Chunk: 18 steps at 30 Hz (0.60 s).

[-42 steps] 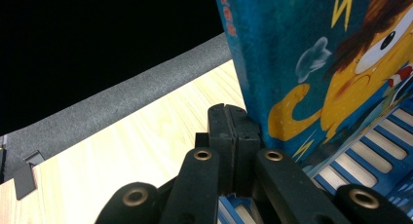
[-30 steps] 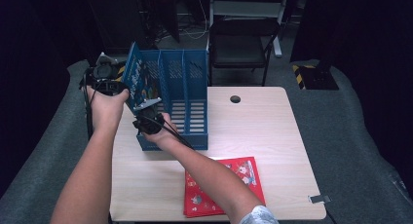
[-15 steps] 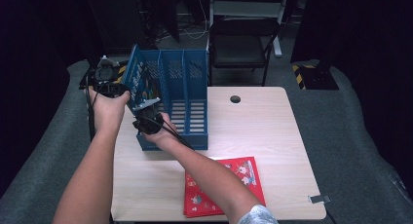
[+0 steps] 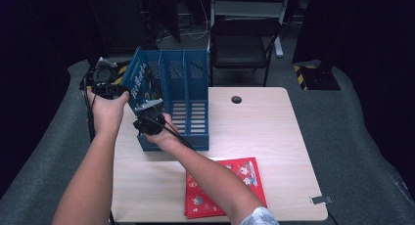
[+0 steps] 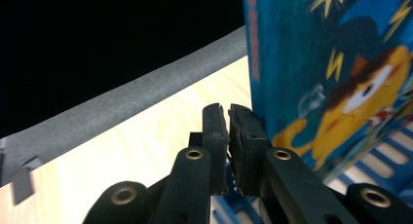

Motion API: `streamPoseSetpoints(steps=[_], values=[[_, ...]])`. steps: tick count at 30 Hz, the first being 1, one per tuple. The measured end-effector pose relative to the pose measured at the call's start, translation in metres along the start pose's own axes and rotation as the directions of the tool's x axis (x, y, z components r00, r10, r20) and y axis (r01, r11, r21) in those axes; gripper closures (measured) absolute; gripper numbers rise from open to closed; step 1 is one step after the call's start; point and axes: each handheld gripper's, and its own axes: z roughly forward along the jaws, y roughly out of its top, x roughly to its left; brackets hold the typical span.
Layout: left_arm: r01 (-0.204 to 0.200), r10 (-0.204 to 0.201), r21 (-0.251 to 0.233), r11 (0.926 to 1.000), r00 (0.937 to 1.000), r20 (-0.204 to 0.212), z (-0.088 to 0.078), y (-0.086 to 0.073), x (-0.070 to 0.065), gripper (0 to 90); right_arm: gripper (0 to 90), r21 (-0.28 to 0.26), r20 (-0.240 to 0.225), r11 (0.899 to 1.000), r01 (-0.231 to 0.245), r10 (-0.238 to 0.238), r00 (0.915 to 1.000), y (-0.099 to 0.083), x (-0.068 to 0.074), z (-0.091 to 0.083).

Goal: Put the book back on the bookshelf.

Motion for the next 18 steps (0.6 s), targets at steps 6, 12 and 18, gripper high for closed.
streamPoseSetpoints(steps=[6, 12, 18], values=[[-0.012, 0.012, -0.009, 0.9999, 0.9999, 0.007, -0.0013, -0.0002, -0.0007, 80.8, 86.1, 0.002, 0.000, 1.000, -0.021, 0.021, 0.9998, -0.0003, -0.0022, -0.0006], [-0.021, 0.021, -0.011, 0.9997, 0.9997, 0.014, -0.0006, -0.0001, -0.0017, 81.7, 87.3, 0.026, 0.012, 0.999, -0.018, 0.017, 0.9998, -0.0074, -0.0047, 0.0030], [-0.029, 0.029, 0.000, 0.9996, 0.9996, 0.002, -0.0008, 0.0020, -0.0071, 82.4, 90.0, 0.034, 0.010, 0.999, 0.002, -0.002, 0.9999, -0.0074, -0.0091, 0.0023]])
